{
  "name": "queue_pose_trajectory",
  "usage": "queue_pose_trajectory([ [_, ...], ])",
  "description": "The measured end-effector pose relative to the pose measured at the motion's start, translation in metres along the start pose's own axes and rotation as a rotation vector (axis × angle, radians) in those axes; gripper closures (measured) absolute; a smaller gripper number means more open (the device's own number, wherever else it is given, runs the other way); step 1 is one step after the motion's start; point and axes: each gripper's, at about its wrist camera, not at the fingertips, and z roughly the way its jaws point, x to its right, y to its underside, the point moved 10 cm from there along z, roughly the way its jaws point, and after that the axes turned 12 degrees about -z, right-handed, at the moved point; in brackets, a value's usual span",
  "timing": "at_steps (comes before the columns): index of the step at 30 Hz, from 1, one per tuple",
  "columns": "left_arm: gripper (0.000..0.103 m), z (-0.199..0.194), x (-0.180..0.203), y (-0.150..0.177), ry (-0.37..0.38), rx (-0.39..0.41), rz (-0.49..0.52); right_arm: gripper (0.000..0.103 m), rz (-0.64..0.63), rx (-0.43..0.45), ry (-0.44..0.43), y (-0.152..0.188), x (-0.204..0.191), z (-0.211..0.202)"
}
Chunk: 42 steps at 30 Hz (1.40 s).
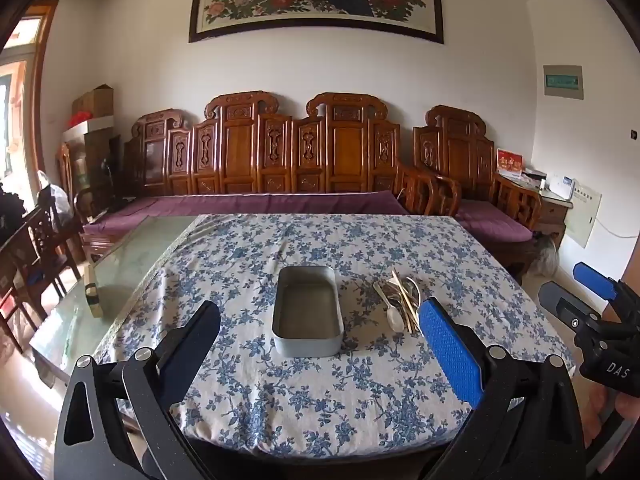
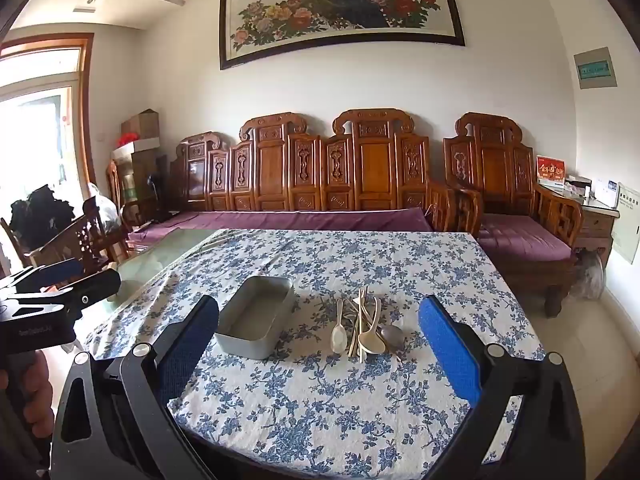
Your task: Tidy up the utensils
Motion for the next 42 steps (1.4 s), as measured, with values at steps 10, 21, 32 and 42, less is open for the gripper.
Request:
queue_pose_trajectory([
  [10,0.006,0.002,0.0,0.001,-0.004,0.006,0.006,0.002,0.005,0.005,-0.001,-0.002,0.0,-0.002],
  [21,0.006,0.001,0.0,0.0,-0.004,0.008,0.008,0.002,0.005,0.005,-0.001,-0.002,0.001,-0.001],
  [32,0.006,-0.006,0.003,-0.005,-0.001,0.013,0.007,0.002,0.005,0.004,-0.002,-0.001,0.0,-0.001],
  [42,0.006,-0.01,0.006,-0.008,-0.001,0.02,0.012,0.002,0.005,0.005,-0.002,-0.001,-0.001,0.0],
])
